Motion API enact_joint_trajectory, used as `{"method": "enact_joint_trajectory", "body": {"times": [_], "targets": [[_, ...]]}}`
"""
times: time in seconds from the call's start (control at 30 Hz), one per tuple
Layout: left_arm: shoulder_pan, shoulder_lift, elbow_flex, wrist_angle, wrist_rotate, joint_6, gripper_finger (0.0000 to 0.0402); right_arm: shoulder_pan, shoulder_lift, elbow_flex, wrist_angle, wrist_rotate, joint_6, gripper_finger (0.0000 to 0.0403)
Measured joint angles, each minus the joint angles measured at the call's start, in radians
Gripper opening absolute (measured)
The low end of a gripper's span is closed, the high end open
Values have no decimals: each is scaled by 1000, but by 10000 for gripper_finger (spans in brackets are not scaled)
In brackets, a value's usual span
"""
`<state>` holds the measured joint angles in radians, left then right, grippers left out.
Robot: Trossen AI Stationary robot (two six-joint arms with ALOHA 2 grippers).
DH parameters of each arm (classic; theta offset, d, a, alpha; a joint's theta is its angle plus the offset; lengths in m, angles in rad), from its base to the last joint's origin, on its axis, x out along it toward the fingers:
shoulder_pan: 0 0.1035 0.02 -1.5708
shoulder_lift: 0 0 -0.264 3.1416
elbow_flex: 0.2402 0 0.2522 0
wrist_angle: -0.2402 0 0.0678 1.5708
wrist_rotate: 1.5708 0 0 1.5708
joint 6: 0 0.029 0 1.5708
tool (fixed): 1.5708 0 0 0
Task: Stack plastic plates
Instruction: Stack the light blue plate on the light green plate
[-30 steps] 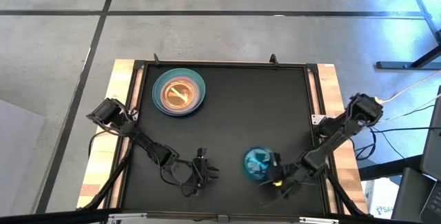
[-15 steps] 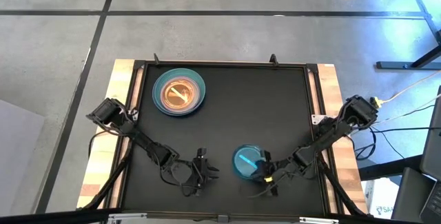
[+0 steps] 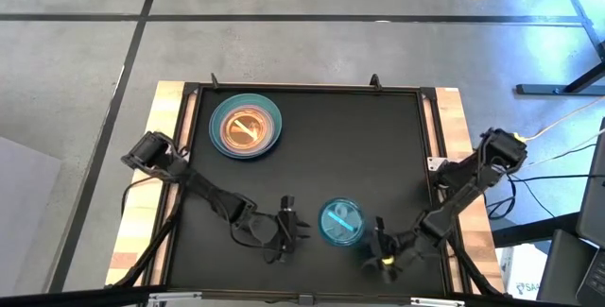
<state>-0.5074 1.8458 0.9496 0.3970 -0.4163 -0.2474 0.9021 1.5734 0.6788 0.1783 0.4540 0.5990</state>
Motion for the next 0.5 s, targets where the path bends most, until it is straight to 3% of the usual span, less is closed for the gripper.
{"method": "enact_joint_trajectory", "body": {"times": [0.3, 0.5], "targets": [[34, 25, 145, -138, 67, 181, 117, 129, 1, 0, -20, 207, 87, 168], [39, 178, 307, -209, 129, 257, 117, 181, 1, 0, -49, 270, 145, 167]]}}
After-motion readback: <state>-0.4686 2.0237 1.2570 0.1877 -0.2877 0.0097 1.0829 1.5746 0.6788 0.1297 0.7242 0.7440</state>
